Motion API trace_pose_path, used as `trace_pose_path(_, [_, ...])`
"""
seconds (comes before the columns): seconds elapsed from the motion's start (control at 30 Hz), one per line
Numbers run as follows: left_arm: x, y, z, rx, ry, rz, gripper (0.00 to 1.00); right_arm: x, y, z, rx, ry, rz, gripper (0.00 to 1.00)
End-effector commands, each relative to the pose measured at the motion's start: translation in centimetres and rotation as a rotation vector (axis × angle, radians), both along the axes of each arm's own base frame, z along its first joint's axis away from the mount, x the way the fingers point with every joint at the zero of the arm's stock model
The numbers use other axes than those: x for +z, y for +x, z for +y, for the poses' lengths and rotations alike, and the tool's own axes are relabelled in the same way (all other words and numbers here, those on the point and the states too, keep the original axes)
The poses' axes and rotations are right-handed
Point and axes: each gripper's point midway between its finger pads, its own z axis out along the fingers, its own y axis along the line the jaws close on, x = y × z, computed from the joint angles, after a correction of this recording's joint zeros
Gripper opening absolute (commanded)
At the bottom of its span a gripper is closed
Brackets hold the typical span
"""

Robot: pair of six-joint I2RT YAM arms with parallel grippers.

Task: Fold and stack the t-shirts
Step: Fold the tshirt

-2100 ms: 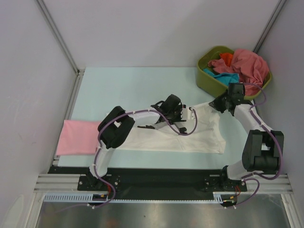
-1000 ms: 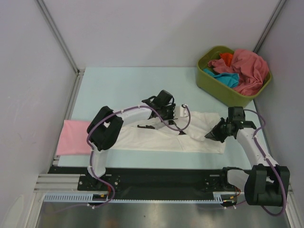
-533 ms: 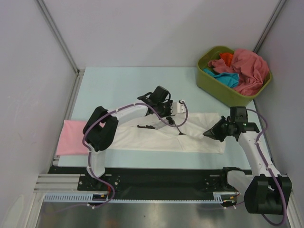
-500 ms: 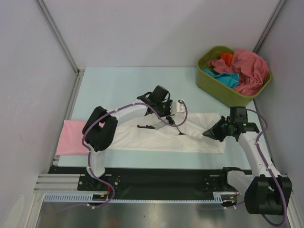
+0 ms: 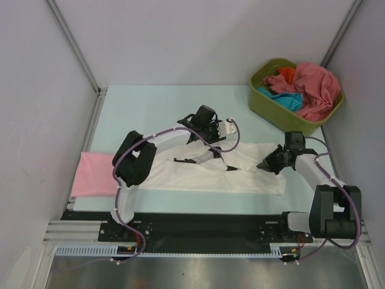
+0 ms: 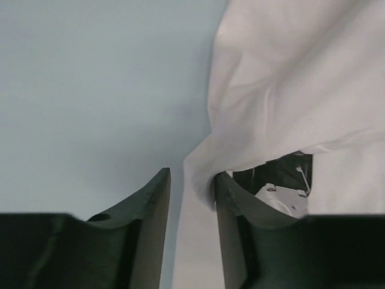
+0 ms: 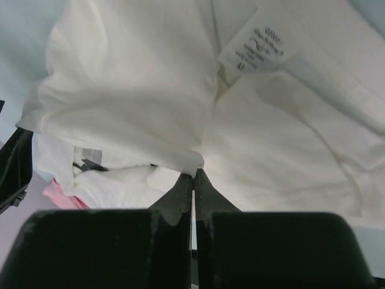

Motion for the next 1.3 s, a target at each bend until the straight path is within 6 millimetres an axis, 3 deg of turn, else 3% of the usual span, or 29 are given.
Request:
trace_pose_path(0.0, [2.7,2.8,-1.5,0.117,-0.069,-0.074,0.43,1.4,5.0,-1.8,-0.064,-0.076,-0.145,0.00])
trace_pose_path(0.17, [3.6,1.1,-2.7,0.072,-0.086,-0.032,0.57,0.3,7.1,-2.8,-0.113,-0.085,-0.139,0.00])
trace_pose_path(0.47, [4.0,-3.9,-5.5,-0.103,-0.109,0.070,0.68,-1.0,8.5,-3.2,-0.124,-0.093,-0.127,0.00])
trace_pose_path(0.63, [4.1,-1.7,-5.6,-0.033,-0.108,-0.015,0.75,-1.3,8.6,-3.2,-0.113,-0.096,-0.127,0.00])
trace_pose_path(0.73, [3.7,-1.5,-5.1,-0.048,-0.068,-0.051,0.76,-1.3,8.6,-3.1,-0.105,-0.096,-0.132,0.00])
trace_pose_path(0.8, [3.6,-2.3,-5.0,-0.092,-0.050,-0.047,0.76,-1.3,8.5,-3.1,-0.101,-0.096,-0.131,0.00])
trace_pose_path(0.9, [4.5,-6.6,-6.1,-0.238,-0.064,0.046,0.69,-1.5,8.6,-3.1,-0.101,-0.093,-0.136,0.00])
trace_pose_path(0.93, [4.0,-9.2,-5.9,-0.292,-0.036,0.122,0.58,-1.5,8.5,-3.0,-0.098,-0.087,-0.134,0.00])
trace_pose_path(0.97, [4.7,-10.2,-6.1,-0.326,-0.044,0.129,0.53,-1.5,8.5,-2.9,-0.095,-0.085,-0.136,0.00])
trace_pose_path(1.0, [4.1,-10.7,-5.9,-0.341,-0.031,0.136,0.47,-1.6,8.4,-2.8,-0.095,-0.082,-0.138,0.00])
trace_pose_path(1.07, [3.4,-10.2,-6.0,-0.329,-0.017,0.098,0.45,-1.7,8.3,-2.8,-0.093,-0.077,-0.136,0.00])
trace_pose_path(1.13, [2.0,-9.3,-5.7,-0.329,0.016,0.043,0.50,-1.7,8.1,-2.6,-0.084,-0.071,-0.136,0.00])
trace_pose_path(1.27, [-0.3,-9.7,-5.2,-0.396,0.083,-0.015,0.55,-1.6,7.9,-2.6,-0.078,-0.072,-0.136,0.00])
